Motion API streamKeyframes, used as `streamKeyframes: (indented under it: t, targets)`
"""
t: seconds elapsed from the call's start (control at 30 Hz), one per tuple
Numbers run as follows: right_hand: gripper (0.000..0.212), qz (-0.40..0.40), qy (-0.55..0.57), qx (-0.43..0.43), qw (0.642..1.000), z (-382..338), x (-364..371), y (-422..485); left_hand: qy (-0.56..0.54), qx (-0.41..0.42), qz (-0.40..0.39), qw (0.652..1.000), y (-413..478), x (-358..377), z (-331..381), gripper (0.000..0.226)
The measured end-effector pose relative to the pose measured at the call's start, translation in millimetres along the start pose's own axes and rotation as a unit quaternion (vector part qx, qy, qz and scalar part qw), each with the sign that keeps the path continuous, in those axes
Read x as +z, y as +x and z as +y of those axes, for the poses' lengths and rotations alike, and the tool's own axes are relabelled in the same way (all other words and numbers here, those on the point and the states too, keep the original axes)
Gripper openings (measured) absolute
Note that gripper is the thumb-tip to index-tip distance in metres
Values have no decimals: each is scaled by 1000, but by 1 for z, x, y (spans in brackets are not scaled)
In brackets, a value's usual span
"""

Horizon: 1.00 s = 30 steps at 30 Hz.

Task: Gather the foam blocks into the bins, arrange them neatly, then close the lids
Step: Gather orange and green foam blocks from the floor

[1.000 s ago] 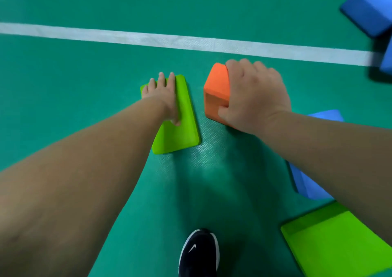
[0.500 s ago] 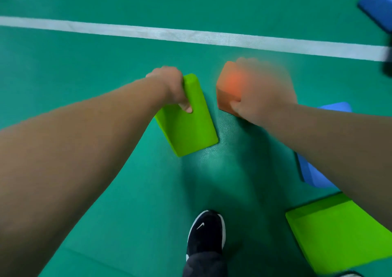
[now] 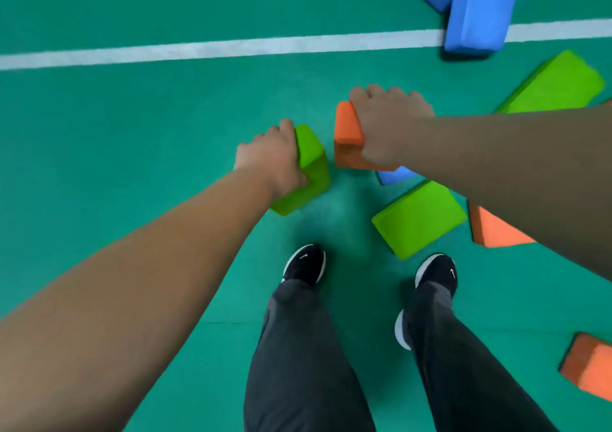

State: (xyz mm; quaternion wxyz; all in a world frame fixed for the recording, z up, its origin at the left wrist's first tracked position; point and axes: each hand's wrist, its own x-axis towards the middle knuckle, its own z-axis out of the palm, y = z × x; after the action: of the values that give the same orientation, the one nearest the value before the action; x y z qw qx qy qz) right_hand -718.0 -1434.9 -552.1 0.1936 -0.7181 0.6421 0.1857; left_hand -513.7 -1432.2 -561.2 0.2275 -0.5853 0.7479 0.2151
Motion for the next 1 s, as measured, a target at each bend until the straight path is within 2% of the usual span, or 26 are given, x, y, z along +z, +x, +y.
streamKeyframes:
  t: [0.13, 0.27, 0.47, 0.57, 0.73, 0.9, 1.0]
  targets:
    - [83, -7, 27, 102, 994, 43, -33, -72, 55, 97, 1, 994, -18, -42, 61, 73]
    - [65, -2, 102, 201, 974, 74, -43, -157, 100, 203, 13, 974, -35, -72, 131, 73]
    - [61, 15, 167, 340, 925, 77, 8, -299, 200, 363, 59, 908, -108, -66, 229, 75]
    - [62, 20, 227, 415, 881, 60, 56, -374, 254, 432, 46, 864, -161, -27, 260, 78]
    - [60, 15, 328, 523, 787, 5, 159, -509, 307, 512, 6, 803, -268, 75, 290, 79]
    - [62, 11, 395, 611, 686, -90, 270, -656, 372, 577, -20, 727, -395, 196, 297, 77]
    - [60, 20, 429, 666, 610, -156, 323, -744, 409, 607, -37, 680, -483, 262, 294, 77]
